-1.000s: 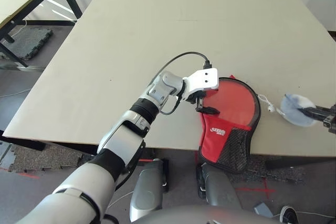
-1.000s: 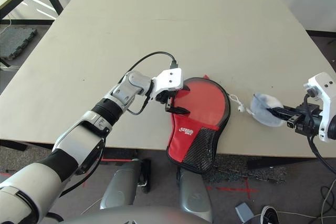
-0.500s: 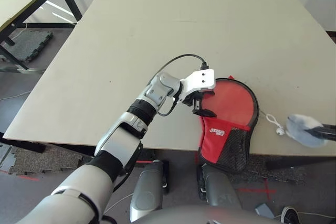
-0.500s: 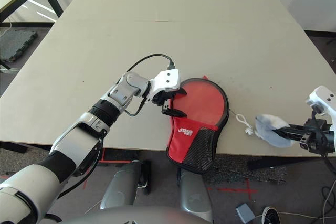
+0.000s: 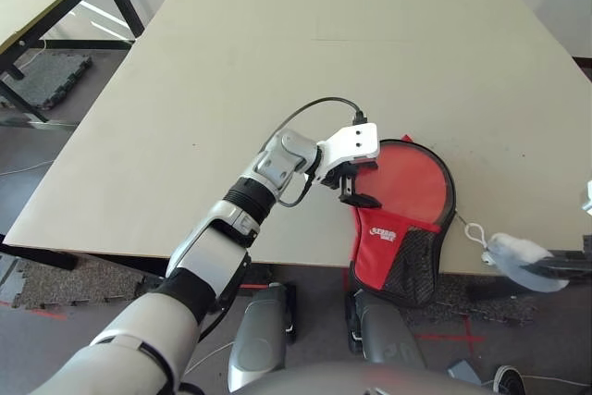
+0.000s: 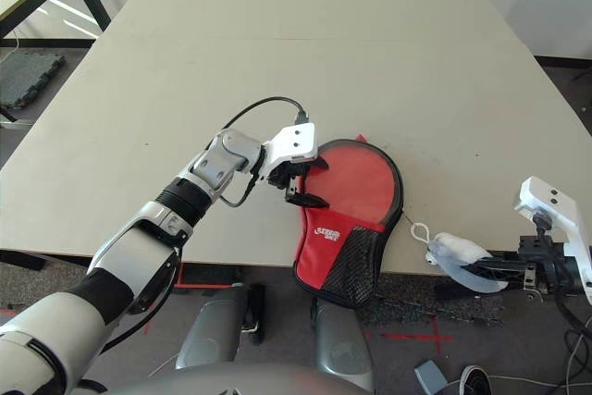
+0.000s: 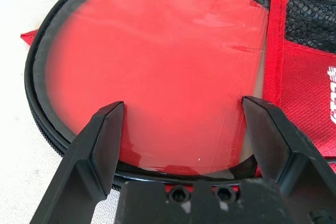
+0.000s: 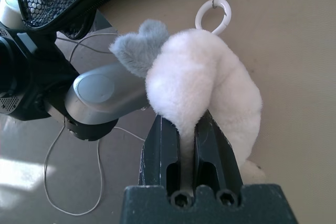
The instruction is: Store the ping-pong paddle in its case and zip it.
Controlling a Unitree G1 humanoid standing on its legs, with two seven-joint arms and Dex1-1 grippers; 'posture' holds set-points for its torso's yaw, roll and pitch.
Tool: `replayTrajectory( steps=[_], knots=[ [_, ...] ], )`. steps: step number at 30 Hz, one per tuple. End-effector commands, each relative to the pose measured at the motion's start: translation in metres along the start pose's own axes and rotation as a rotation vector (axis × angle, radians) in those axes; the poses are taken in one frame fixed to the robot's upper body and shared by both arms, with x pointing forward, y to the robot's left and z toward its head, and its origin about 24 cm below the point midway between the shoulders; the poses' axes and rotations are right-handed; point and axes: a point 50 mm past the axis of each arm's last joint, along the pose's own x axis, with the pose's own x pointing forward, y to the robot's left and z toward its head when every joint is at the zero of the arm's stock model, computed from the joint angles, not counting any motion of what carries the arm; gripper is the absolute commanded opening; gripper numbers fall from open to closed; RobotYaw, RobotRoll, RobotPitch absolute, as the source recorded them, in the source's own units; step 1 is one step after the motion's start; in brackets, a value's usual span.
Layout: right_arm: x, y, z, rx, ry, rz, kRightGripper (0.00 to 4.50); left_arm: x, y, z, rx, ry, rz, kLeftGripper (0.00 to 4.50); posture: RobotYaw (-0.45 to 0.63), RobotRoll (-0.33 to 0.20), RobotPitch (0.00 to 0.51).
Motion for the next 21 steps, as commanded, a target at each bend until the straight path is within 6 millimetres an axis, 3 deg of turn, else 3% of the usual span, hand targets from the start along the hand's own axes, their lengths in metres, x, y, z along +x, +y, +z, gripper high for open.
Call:
replayTrajectory(
  steps=[1,7,12,19,21],
  knots=[
    [-0.001,0.005,-0.007,0.088,0.018,0.084,0.0,0.007,-0.017,-0.047,-0.12,0.19,-0.061,4.5,-0.06,0.0,0.167],
    [-0.005,0.009,-0.005,0.08,0.018,0.11,0.0,0.002,-0.015,-0.047,-0.135,0.177,-0.039,4.5,-0.06,0.0,0.161],
    [-0.017,0.013,0.003,0.089,-0.064,0.129,1.66,-0.005,-0.011,-0.043,-0.16,0.131,-0.001,4.5,-0.05,0.0,0.158],
    [-0.052,-0.008,0.025,0.045,-0.234,-0.07,4.35,-0.02,-0.011,-0.043,-0.197,0.092,0.046,4.5,-0.04,0.0,0.153],
    [-0.061,-0.015,0.037,0.036,-0.324,-0.124,4.47,-0.026,-0.01,-0.043,-0.215,0.077,0.071,4.5,-0.03,0.0,0.151]
  ],
)
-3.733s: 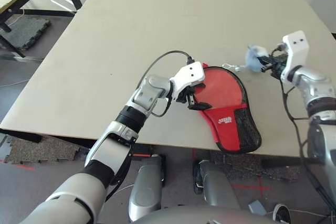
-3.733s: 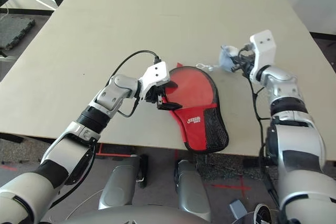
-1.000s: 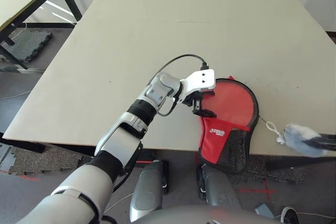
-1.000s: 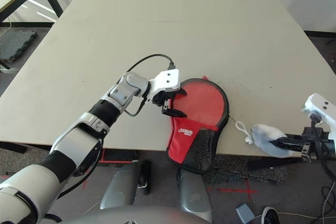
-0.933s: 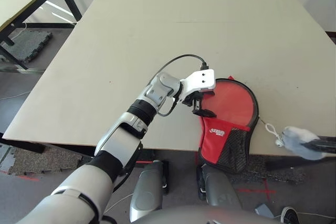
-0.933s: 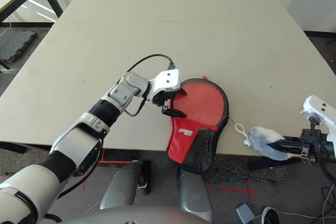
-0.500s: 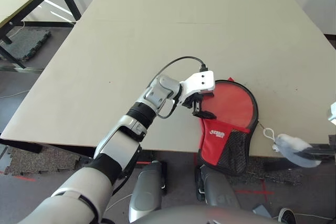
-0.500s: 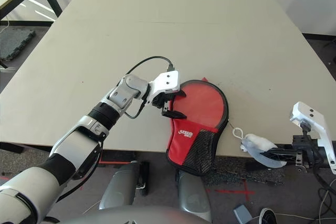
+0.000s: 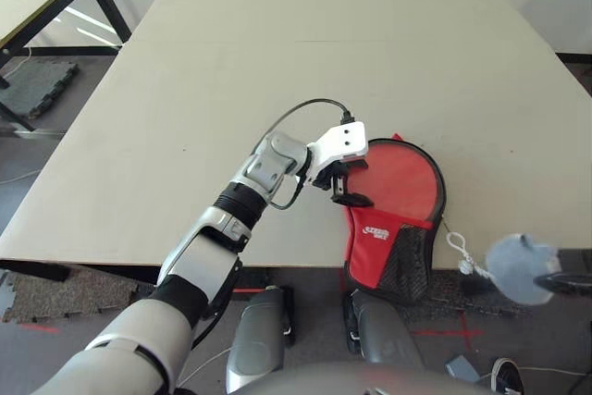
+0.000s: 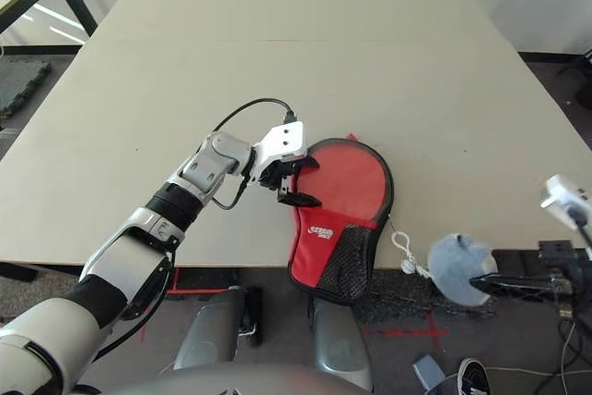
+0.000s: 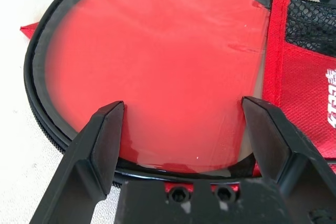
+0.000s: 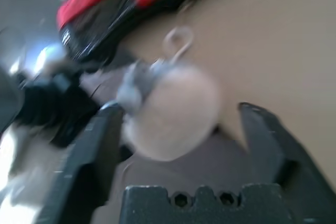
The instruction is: Store the ping-pong paddle in its case and zip it.
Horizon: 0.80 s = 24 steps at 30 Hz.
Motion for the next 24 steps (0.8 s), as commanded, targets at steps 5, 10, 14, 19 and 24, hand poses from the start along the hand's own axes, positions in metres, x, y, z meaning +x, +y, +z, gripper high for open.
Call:
replayTrajectory(
  steps=[5,10,14,19,24],
  knots=[
    [-0.014,-0.022,0.036,-0.06,-0.284,-0.19,4.47,-0.02,-0.009,-0.033,-0.197,0.033,0.059,4.5,-0.02,0.0,0.146],
    [0.01,-0.05,0.048,-0.079,-0.46,-0.437,4.47,-0.05,-0.001,-0.018,-0.302,-0.125,0.211,4.5,-0.01,0.0,0.14],
    [0.034,-0.066,0.049,-0.088,-0.529,-0.586,4.47,-0.081,0.013,-0.016,-0.358,-0.245,0.465,4.5,0.01,0.0,0.135],
    [0.056,-0.081,0.051,-0.048,-0.653,-0.736,4.47,-0.121,0.027,-0.037,-0.405,-0.36,0.897,4.5,0.02,0.0,0.126],
    [0.068,-0.103,0.045,0.024,-0.74,-0.992,4.47,-0.148,0.021,-0.076,-0.392,-0.382,1.226,4.5,0.04,0.0,0.114]
  ],
)
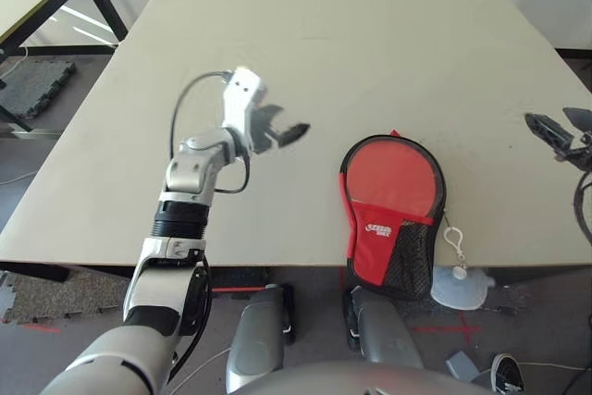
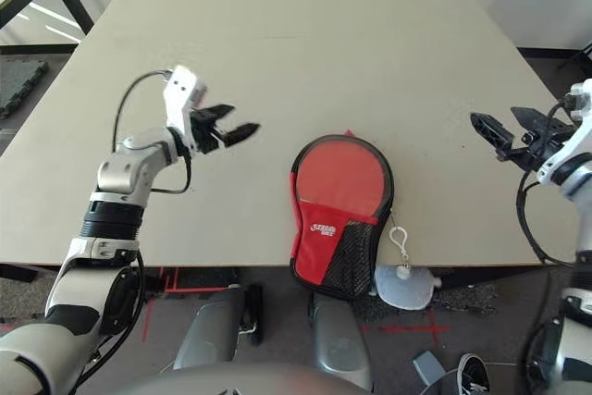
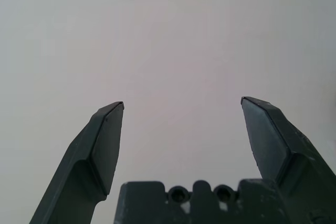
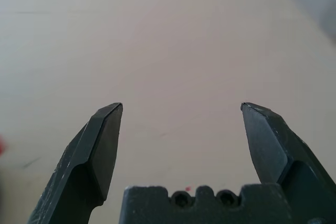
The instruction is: Store the ping-pong paddle in its case and zip it.
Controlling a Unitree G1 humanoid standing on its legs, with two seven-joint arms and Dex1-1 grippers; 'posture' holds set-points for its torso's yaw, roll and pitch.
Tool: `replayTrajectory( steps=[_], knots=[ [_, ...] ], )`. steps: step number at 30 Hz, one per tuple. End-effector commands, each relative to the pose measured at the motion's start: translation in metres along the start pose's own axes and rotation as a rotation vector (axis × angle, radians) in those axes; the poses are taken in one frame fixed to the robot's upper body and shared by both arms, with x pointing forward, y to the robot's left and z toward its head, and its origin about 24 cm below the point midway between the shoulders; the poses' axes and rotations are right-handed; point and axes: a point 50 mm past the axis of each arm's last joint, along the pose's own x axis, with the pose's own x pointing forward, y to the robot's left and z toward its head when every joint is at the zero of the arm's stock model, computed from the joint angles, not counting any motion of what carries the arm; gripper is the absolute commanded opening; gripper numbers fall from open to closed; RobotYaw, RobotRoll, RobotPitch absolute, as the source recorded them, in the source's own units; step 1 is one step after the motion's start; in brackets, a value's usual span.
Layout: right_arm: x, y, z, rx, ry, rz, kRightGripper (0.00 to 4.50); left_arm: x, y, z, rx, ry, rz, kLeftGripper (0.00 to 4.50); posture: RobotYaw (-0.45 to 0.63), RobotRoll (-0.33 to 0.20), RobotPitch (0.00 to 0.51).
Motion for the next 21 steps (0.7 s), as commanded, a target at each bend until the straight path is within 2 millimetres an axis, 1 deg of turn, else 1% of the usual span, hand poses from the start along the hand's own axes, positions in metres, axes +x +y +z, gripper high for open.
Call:
replayTrajectory(
  steps=[1,3,7,10,13,16,21],
  knots=[
    [0.006,-0.01,-0.015,-0.017,-0.032,-0.23,4.47,-0.019,0.026,-0.025,-0.01,-0.03,0.239,4.5,0.04,0.0,0.111],
    [0.011,-0.01,-0.021,0.017,-0.048,-0.282,4.47,-0.025,0.036,-0.033,-0.026,-0.052,0.344,4.5,0.04,0.0,0.108],
    [0.017,-0.007,-0.027,-0.018,-0.045,-0.304,4.47,-0.024,0.04,-0.044,-0.015,-0.05,0.422,4.5,0.05,0.0,0.107],
    [0.021,-0.006,-0.032,-0.013,-0.039,-0.355,4.47,-0.024,0.046,-0.047,-0.038,-0.071,0.505,4.5,0.06,0.0,0.105],
    [0.024,-0.003,-0.036,-0.001,-0.03,-0.374,4.47,-0.022,0.046,-0.048,-0.024,-0.076,0.514,4.5,0.06,0.0,0.103],
    [0.026,-0.001,-0.041,0.008,-0.021,-0.405,4.47,-0.024,0.049,-0.049,-0.019,-0.085,0.558,4.5,0.07,0.0,0.101],
    [0.028,0.004,-0.047,0.024,-0.011,-0.39,4.47,-0.028,0.05,-0.051,-0.013,-0.101,0.576,4.5,0.08,0.0,0.105]
  ],
)
